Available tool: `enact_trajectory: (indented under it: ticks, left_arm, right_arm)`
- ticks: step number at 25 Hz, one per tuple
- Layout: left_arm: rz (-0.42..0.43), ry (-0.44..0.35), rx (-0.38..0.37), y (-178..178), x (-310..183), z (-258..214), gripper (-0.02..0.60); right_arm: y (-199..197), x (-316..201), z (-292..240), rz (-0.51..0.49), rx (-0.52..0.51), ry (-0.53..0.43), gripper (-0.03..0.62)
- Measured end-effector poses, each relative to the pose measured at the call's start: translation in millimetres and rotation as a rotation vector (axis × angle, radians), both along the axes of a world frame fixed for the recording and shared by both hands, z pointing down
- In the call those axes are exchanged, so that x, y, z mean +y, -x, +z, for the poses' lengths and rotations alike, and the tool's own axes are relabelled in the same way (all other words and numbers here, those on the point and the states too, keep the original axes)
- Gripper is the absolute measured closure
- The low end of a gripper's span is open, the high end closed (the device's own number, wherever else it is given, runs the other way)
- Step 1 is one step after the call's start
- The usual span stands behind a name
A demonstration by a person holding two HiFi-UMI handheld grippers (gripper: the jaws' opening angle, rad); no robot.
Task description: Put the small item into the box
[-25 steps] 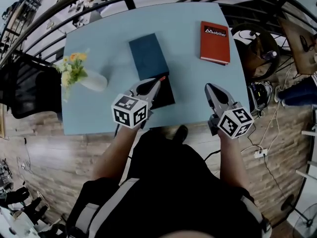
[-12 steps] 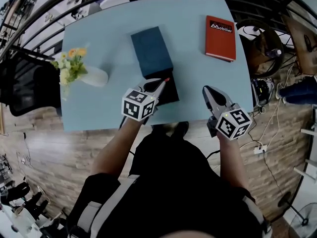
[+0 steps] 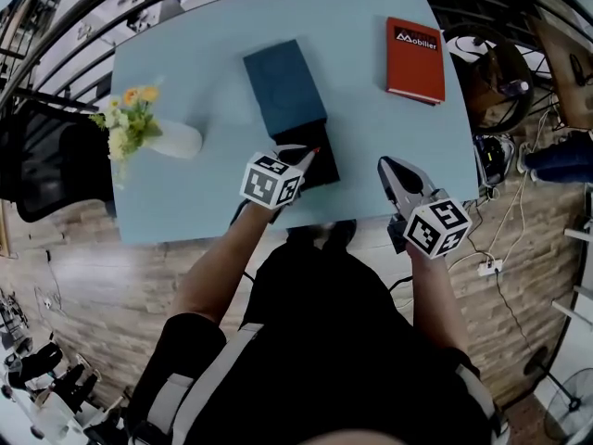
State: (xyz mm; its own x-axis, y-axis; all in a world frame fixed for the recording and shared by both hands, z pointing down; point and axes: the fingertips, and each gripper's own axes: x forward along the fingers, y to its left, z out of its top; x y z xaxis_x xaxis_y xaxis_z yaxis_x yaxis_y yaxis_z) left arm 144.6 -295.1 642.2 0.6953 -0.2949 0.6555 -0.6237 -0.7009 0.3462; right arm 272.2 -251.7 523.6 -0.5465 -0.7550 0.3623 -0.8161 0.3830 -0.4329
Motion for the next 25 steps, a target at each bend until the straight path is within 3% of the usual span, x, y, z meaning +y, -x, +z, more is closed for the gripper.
enact_trajectory:
  ticks: [6, 12, 25]
  left_arm:
    - [0.069, 0.06, -0.005, -7.3, 9.7, 19.1, 0.561]
    - [0.173, 0.072, -0.069, -13.6, 16.0, 31.4, 0.561]
    - [0.234, 0.09, -0.138, -12.6, 18.8, 47.0, 0.56]
  right_arm:
    - [-2.0, 6.8, -6.6, 0.025, 0.0, -0.01, 0.592]
    - [-8.8, 9.9, -17.6, 0.049, -0.003, -0.026, 0.592]
    - [-14.2, 15.0, -23.3, 0.062, -0.001, -0.032, 0.592]
